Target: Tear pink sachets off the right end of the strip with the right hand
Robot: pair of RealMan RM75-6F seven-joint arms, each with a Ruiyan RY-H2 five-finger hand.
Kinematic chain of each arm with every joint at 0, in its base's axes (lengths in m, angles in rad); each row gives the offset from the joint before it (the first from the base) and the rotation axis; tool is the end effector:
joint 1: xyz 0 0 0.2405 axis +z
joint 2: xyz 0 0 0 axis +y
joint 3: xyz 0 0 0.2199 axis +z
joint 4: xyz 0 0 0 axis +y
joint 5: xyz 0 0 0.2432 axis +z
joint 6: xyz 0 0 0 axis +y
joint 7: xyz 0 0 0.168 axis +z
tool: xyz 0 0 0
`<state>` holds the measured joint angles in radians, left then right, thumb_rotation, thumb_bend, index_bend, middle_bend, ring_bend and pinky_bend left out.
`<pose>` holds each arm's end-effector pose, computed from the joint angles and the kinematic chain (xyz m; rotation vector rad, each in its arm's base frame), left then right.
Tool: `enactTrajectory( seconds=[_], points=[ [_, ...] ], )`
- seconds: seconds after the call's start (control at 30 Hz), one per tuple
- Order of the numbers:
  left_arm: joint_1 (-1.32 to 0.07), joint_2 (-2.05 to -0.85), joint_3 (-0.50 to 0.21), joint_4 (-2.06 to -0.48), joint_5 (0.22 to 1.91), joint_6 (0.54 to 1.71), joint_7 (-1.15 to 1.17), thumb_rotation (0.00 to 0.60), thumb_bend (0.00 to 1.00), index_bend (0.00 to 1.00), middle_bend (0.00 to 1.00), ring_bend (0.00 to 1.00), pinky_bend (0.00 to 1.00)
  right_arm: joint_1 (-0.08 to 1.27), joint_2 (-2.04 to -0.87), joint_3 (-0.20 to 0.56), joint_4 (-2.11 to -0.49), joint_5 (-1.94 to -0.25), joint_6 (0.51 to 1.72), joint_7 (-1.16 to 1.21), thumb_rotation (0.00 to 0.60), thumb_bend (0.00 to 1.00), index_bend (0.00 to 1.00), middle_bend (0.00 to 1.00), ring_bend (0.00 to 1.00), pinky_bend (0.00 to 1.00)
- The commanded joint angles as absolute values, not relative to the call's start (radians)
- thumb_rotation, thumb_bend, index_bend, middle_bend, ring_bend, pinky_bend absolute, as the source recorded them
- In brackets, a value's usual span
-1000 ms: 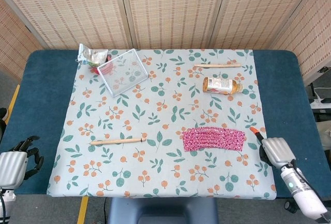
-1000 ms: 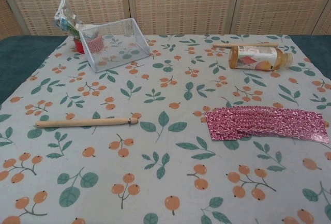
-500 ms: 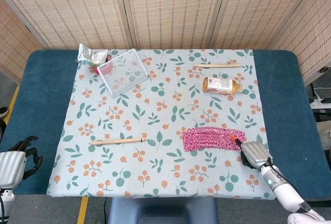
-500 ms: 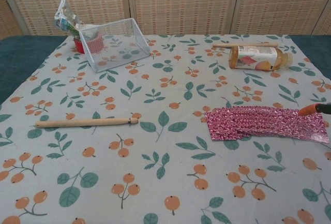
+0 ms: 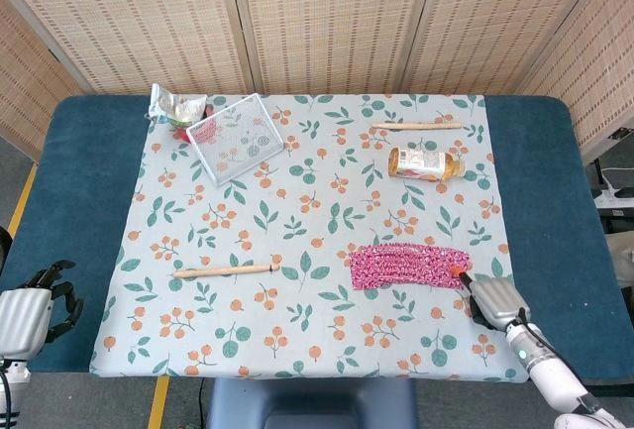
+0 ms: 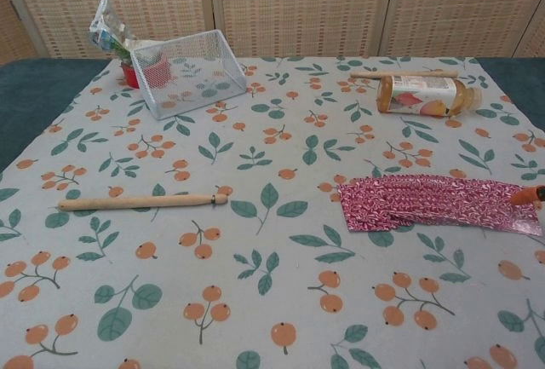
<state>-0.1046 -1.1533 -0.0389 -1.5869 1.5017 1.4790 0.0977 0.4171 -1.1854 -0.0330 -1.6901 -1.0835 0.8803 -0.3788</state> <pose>-0.2898 0.2082 0.1022 -1.4342 -0.8348 -0.8459 -0.2836 -0.2380 -0.0021 1.8168 -1.1768 0.3718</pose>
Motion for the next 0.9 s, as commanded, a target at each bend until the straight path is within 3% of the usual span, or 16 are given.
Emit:
enactTrajectory(
  seconds=[0.03,0.47,0.9],
  points=[
    [-0.105,-1.153,-0.039,-1.587,1.501,1.478,0.097,0.6,0.4,0.02,0.26,0.34,0.6,0.42,-1.202,-0.037,-1.673,-1.074,0.885,-0.388,0.6,0.97,0.08,0.88,0.79,0.67],
    [-0.105,-1.153,-0.041,-1.587,1.498,1.478,0.095,0.6,0.4,0.02,0.26,0.35,0.6,0.443,-1.256,-0.036,-1.604,-1.008,0.867,-0.402,0.6,0.98,0.08,0.88,0.79,0.67],
    [-0.106,-1.153,-0.039,-1.587,1.497,1.476,0.097,0.6,0.4,0.02,0.26,0.35,0.6,0.459,-1.259,0.013,-1.531,-0.898,0.891,-0.389,0.6,0.98,0.08,0.88,0.79,0.67]
  ],
)
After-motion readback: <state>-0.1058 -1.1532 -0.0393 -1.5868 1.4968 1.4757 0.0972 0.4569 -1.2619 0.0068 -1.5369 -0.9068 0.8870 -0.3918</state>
